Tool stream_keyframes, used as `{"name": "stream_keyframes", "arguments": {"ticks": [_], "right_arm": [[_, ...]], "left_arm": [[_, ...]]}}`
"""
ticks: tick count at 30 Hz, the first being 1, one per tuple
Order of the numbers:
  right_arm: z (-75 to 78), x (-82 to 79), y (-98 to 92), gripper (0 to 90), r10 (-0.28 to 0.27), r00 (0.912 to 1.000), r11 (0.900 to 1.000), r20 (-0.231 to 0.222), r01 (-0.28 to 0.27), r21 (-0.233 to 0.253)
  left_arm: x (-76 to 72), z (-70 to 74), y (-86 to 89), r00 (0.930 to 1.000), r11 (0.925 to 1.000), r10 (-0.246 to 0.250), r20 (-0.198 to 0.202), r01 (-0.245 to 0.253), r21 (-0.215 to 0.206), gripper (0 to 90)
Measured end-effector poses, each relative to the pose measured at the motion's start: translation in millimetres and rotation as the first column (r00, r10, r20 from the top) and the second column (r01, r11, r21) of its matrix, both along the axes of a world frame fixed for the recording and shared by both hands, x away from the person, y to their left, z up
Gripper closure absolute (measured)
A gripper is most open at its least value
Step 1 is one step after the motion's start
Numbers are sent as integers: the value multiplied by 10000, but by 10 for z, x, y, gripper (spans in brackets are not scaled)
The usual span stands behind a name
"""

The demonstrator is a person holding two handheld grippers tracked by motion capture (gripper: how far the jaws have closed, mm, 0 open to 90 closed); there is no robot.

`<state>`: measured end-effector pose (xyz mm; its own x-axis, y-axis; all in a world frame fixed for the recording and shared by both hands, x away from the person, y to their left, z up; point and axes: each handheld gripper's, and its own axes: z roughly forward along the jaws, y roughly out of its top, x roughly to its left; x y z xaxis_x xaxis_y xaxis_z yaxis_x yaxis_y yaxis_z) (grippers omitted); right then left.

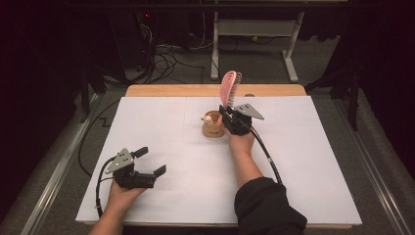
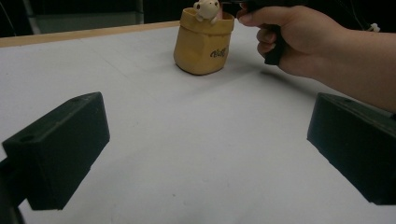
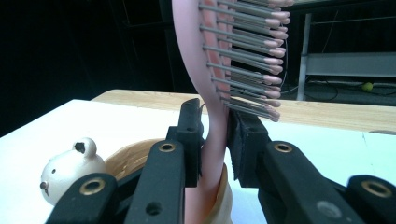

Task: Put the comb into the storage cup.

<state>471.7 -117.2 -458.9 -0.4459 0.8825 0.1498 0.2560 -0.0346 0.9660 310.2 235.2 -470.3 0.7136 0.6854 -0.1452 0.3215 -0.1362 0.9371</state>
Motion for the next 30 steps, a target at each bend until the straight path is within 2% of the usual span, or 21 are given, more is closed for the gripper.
{"name": "stream_keyframes", "arguments": {"ticks": [30], "right_arm": [[-11, 14, -13, 701, -31, 9999, 10000, -98, 30, -25]], "left_arm": [[-1, 2, 6, 10000, 10000, -18, -16, 18, -14, 0]]}}
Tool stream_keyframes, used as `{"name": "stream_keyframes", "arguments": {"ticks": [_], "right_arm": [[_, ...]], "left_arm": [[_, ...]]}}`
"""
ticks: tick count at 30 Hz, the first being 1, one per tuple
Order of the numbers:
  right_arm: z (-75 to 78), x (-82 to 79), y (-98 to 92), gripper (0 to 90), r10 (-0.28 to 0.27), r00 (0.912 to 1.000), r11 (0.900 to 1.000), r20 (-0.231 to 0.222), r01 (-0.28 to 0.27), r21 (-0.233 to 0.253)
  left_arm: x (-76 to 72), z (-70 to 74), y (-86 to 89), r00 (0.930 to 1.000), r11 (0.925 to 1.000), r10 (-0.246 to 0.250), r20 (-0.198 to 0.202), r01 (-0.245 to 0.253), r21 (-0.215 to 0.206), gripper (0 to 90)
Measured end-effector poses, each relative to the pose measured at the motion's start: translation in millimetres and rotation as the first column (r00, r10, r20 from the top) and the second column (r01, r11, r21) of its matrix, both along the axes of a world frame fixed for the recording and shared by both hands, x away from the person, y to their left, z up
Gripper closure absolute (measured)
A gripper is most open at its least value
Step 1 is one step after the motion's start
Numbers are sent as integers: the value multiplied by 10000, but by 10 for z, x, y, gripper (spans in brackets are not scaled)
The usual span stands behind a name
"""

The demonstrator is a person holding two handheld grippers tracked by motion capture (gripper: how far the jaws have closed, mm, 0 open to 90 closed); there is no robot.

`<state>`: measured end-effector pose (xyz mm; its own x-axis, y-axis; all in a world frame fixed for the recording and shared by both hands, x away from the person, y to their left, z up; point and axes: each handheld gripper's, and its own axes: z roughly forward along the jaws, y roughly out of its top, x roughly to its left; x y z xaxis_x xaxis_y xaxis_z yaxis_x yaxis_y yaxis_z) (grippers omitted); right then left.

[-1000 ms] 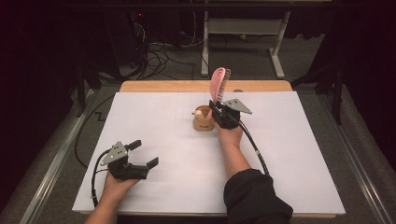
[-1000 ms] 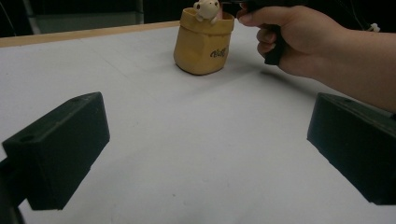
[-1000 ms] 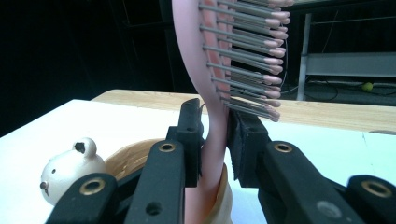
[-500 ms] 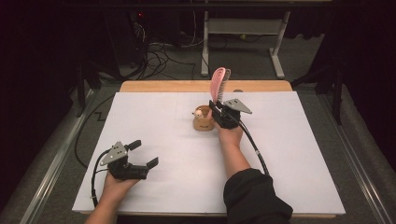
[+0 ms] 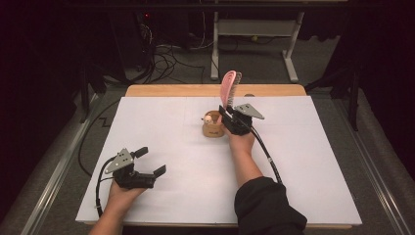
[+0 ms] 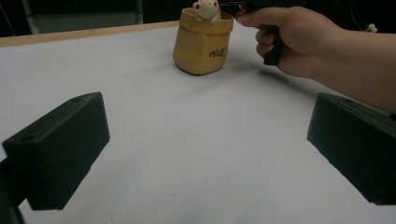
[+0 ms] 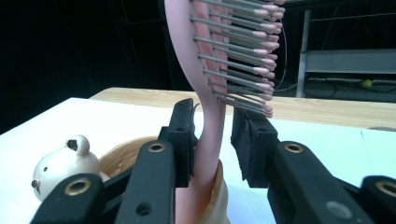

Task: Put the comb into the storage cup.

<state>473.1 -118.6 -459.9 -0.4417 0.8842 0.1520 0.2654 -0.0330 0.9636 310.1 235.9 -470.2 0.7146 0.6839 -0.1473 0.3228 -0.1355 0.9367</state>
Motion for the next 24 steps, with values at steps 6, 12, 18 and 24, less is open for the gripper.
{"name": "stream_keyframes", "arguments": {"ticks": [6, 12, 18, 24], "right_arm": [[0, -1, -2, 684, -2, 10000, 10000, -26, 2, -45], [-5, 3, -11, 638, -31, 9999, 10000, -100, 30, -94], [-2, 1, -17, 620, -11, 9999, 9998, -131, 9, -179], [-1, -1, -22, 600, 26, 9998, 9997, -195, -31, -245]], "left_arm": [[0, 0, -1, 10000, 10000, 41, -1, -41, 34, 0], [0, -1, -6, 10000, 10000, 49, 8, -49, 42, 0], [2, -3, -6, 10000, 10000, 59, -2, -59, 55, 0], [2, -3, -8, 10000, 9999, 81, 18, -81, 66, 0]]}}
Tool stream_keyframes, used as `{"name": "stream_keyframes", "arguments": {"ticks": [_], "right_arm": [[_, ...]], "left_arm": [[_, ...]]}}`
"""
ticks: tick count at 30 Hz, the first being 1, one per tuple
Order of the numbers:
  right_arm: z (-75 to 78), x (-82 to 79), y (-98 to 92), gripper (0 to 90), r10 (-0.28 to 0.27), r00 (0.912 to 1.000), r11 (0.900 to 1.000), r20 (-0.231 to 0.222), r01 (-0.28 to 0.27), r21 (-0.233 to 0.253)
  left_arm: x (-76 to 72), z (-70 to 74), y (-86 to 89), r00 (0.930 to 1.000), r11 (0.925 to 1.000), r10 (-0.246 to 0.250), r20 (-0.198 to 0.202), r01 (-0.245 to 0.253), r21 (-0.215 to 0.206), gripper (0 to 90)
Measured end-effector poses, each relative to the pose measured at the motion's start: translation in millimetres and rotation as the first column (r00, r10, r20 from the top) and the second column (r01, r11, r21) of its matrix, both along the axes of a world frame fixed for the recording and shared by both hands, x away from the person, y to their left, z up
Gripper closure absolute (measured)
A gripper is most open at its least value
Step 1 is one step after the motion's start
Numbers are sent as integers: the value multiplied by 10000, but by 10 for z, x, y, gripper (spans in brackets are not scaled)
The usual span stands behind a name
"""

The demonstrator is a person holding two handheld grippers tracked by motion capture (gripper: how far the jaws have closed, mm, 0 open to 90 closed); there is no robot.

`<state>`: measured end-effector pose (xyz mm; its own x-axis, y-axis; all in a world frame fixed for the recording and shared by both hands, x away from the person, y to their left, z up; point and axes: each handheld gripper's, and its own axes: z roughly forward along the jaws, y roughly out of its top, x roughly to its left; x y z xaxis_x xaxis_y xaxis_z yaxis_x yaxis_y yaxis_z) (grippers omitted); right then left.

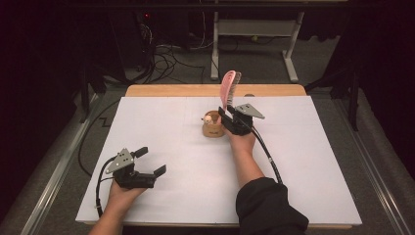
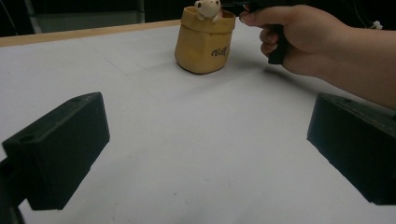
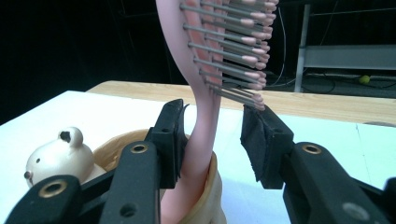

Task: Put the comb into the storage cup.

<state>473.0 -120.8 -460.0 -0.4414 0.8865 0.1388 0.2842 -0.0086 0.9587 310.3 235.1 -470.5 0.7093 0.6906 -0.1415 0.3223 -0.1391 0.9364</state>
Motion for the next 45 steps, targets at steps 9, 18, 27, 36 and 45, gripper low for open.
{"name": "stream_keyframes", "arguments": {"ticks": [9, 18, 27, 36, 45], "right_arm": [[27, -7, -9, 562, 29, 10000, 9999, -19, -29, -123], [31, 1, -11, 531, -43, 10000, 9999, -36, 42, -93], [52, 7, -25, 448, -152, 9999, 9999, -35, 151, -30], [39, 13, -32, 336, -172, 9996, 9997, -224, 169, -152], [59, -10, -22, 207, -70, 9998, 9991, -176, 63, -417]], "left_arm": [[0, 3, 2, 10000, 10000, 7, 10, -7, -20, 0], [1, 5, 9, 10000, 10000, -2, 9, 2, -24, 0], [2, 3, 8, 10000, 10000, -8, 0, 8, -34, 0], [6, 0, 1, 10000, 10000, -19, -51, 19, -41, 0], [9, -3, -5, 10000, 10000, -49, -62, 49, -20, 0]]}}
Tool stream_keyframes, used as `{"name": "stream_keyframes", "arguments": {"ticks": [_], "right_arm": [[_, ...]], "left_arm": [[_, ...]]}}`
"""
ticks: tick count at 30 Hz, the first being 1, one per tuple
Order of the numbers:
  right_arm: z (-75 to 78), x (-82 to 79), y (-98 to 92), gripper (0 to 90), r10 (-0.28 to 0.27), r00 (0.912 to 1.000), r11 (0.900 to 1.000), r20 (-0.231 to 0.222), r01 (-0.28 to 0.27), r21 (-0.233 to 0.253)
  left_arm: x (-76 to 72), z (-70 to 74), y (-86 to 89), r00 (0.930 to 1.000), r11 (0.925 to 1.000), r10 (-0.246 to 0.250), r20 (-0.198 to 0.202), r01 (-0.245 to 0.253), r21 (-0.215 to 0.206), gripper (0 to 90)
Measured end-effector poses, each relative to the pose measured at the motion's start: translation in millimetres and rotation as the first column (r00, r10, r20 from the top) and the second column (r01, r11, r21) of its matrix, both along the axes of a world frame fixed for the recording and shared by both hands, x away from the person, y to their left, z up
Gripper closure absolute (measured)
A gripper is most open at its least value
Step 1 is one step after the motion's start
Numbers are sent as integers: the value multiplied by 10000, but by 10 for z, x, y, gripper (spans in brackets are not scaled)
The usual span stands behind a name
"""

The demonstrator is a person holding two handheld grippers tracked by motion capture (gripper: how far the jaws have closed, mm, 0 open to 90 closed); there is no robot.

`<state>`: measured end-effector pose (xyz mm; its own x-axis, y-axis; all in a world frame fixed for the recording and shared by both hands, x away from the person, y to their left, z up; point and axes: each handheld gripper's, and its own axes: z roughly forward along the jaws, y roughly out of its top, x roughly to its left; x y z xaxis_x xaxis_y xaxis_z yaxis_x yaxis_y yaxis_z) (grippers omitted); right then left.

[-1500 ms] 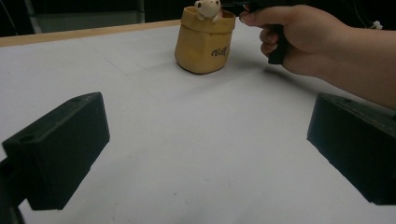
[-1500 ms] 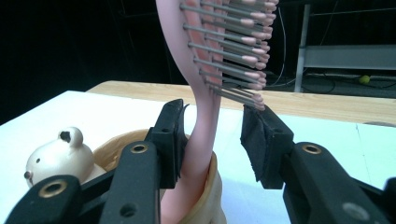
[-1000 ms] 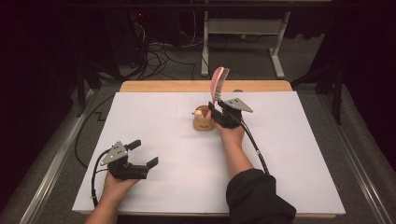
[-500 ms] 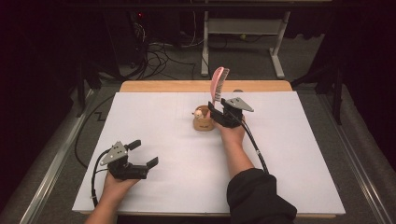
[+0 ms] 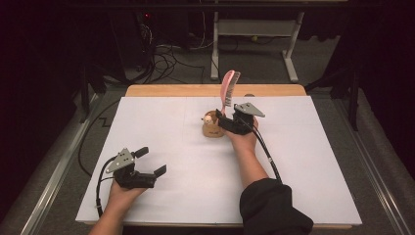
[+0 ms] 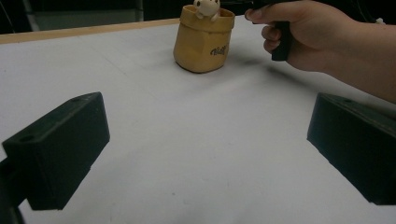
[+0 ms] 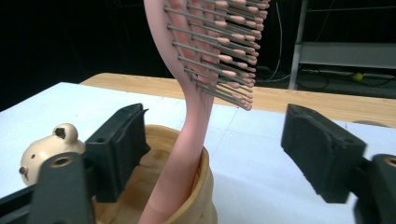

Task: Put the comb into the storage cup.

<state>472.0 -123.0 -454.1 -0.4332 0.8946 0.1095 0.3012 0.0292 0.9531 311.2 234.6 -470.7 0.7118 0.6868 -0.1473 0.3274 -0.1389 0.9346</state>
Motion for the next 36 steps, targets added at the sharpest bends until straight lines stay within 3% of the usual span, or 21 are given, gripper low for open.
{"name": "stream_keyframes", "arguments": {"ticks": [5, 10, 22, 36], "right_arm": [[27, -18, -24, 136, 100, 9999, 9999, -110, -101, -78], [43, -41, -39, 4, 430, 9986, 9989, -291, -436, -194], [86, -207, -112, 3, 540, 9976, 9974, -437, -561, -462], [26, -600, -334, 3, 830, 9952, 9938, -513, -865, -697]], "left_arm": [[0, 3, -2, 10000, 10000, 4, 12, -4, -19, 0], [6, 4, -7, 10000, 10000, -19, -13, 19, 35, 0], [9, 5, -10, 10000, 10000, -27, -51, 27, 55, 0], [15, 18, -3, 10000, 10000, -18, -83, 19, 69, 0]]}}
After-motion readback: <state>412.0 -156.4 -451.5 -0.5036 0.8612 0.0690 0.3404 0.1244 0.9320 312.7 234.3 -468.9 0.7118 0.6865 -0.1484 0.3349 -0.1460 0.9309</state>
